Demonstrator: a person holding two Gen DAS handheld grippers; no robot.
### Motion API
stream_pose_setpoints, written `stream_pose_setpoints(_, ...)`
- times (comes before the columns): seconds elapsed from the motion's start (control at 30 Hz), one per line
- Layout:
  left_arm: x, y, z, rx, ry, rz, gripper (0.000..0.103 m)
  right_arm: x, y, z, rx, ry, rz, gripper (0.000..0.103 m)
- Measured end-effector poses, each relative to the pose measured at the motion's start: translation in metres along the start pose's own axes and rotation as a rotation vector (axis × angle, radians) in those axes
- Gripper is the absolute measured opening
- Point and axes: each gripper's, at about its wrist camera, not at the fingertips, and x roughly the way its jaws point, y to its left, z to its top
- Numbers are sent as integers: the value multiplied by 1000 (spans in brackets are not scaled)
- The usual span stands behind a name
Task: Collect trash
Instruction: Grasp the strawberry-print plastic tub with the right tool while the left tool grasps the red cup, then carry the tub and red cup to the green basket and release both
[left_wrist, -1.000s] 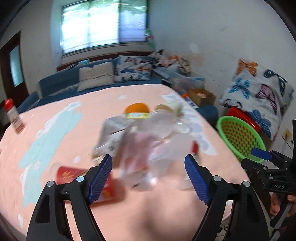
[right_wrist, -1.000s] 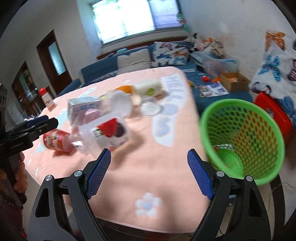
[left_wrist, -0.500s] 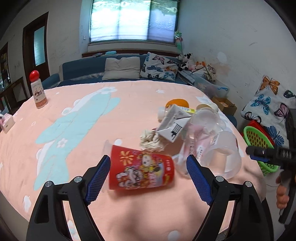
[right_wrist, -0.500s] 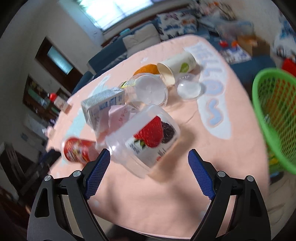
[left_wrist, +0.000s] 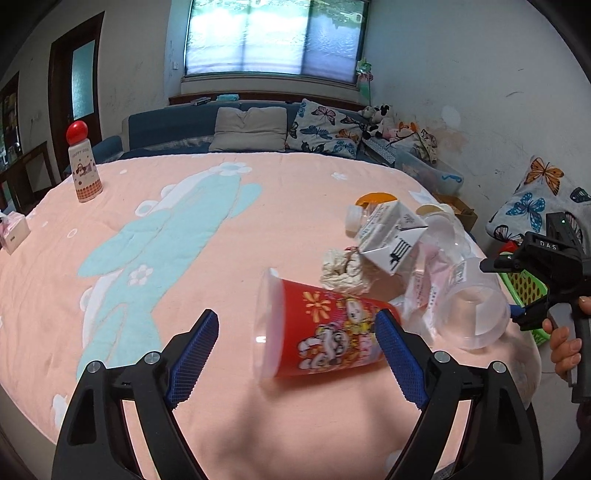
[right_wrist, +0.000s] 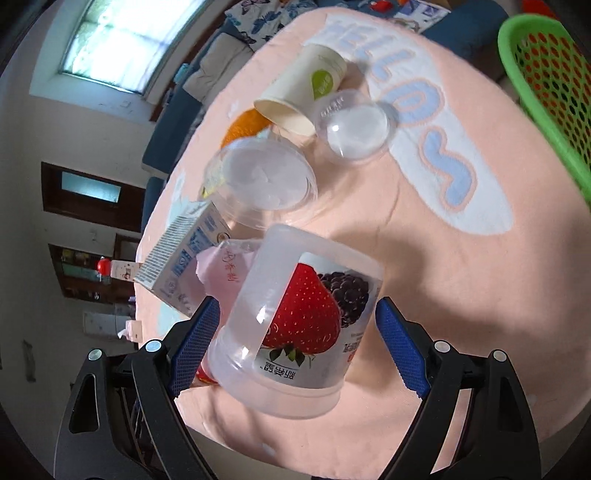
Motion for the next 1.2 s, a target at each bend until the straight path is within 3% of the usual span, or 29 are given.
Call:
stream_pose_setpoints(0.37,23,6,0,21,50,-43,83,10,1,-6,37,-5,-34,87)
stream_pose_setpoints(0.7,41,8,-1,24,97,-108,83,8,9,-11,-36,-12,-32,84)
stream_pose_setpoints(0.9,51,10,-2,15,123,-158,81,-2,24,-21,-144,-51,-61,83)
stream_pose_setpoints(1.03,51,10,-2,6,127,-225,61,-9,27,-28,-196,-71,-56,83)
stream_pose_setpoints(1.2,44,-3,-8,44,126,-284,46,-11,28,-35,-248,-65,-27,83)
